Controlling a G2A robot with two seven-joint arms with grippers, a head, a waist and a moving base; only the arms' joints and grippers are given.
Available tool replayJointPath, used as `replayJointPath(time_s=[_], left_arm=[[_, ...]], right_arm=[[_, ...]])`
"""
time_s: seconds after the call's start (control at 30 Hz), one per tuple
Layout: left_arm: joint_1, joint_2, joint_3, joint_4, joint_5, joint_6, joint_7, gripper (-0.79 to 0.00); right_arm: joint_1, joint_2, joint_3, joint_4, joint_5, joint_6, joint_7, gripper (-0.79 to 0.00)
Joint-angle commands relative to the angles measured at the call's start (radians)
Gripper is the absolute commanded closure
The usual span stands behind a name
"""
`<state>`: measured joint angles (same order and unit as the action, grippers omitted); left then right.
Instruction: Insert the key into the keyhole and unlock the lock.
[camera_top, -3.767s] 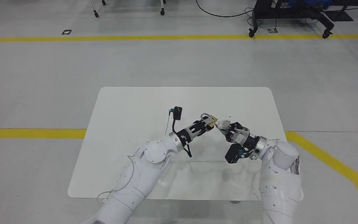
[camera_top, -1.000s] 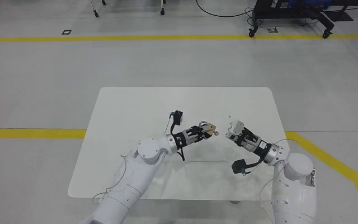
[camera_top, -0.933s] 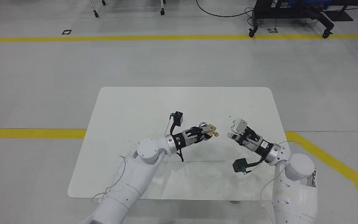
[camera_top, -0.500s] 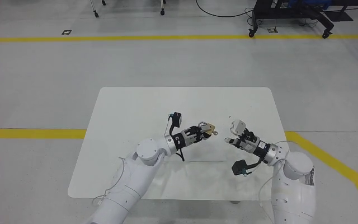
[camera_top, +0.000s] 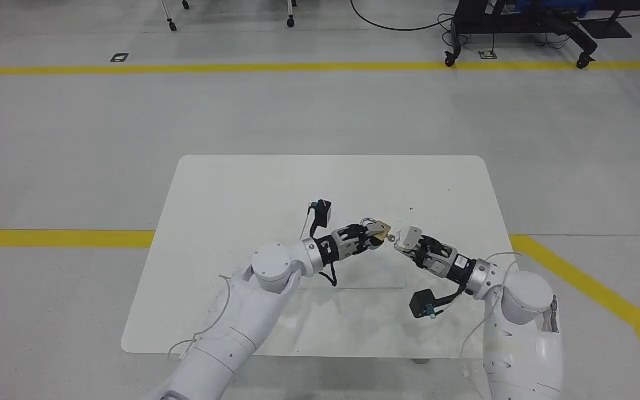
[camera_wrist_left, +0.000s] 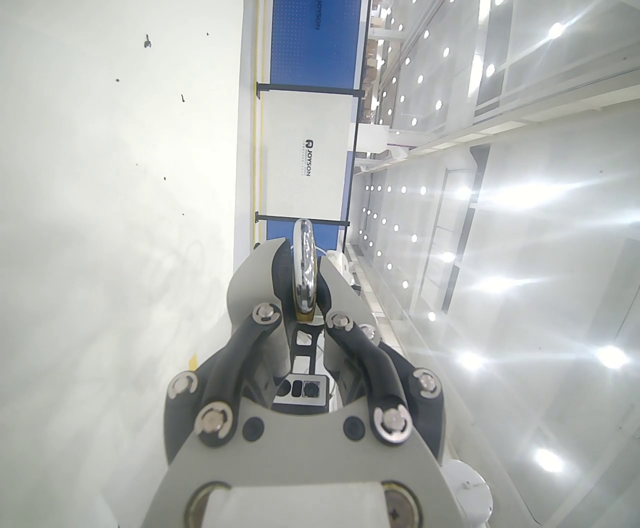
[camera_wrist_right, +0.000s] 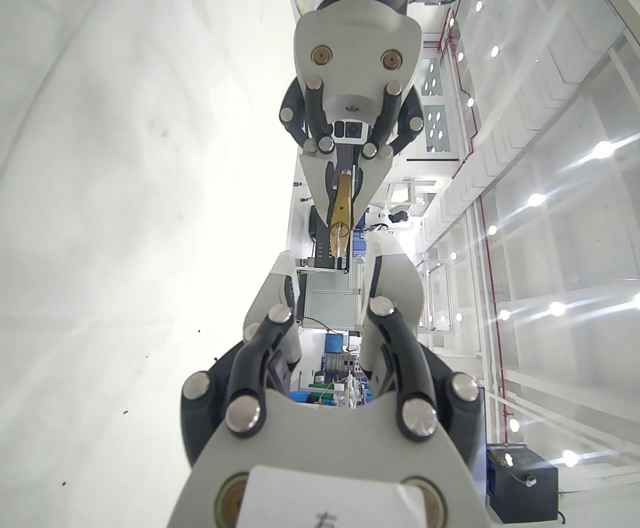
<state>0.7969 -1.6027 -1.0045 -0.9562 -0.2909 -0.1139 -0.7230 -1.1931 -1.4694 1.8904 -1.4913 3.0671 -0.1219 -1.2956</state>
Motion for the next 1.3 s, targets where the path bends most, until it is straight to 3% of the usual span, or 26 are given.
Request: replayJointPath(time_s=[0.0,0.17,0.23,0.53,0.6,0.63,0.67,1.27], left_arm=[[-0.002,-0.001,0.004,0.004,0.004,-0.004,0.003,0.000],[-0.006,-0.002,0.009,0.011,0.007,-0.015,0.007,0.000],[-0.008,-0.002,0.011,0.014,0.009,-0.019,0.009,0.000],[-0.015,-0.005,0.021,0.023,0.011,-0.033,0.006,0.000],[-0.016,-0.005,0.022,0.026,0.010,-0.034,0.006,0.000],[-0.016,-0.005,0.023,0.027,0.010,-0.036,0.006,0.000],[-0.017,-0.006,0.024,0.028,0.012,-0.038,0.007,0.000],[-0.023,-0.005,0.032,0.044,0.022,-0.066,-0.012,0.000]], right_arm=[[0.004,0.005,-0.003,0.002,0.001,-0.009,0.003,-0.274],[0.017,0.016,-0.013,0.016,0.005,-0.031,0.011,-0.222],[0.023,0.019,-0.016,0.021,0.005,-0.037,0.010,-0.163],[0.043,0.029,-0.039,0.052,0.005,-0.063,0.028,-0.132],[0.046,0.032,-0.045,0.055,0.005,-0.068,0.031,-0.099],[0.047,0.033,-0.047,0.056,0.005,-0.071,0.029,-0.025],[0.047,0.034,-0.049,0.057,0.005,-0.074,0.027,0.000],[0.115,0.032,-0.029,0.168,0.005,-0.285,-0.118,0.000]])
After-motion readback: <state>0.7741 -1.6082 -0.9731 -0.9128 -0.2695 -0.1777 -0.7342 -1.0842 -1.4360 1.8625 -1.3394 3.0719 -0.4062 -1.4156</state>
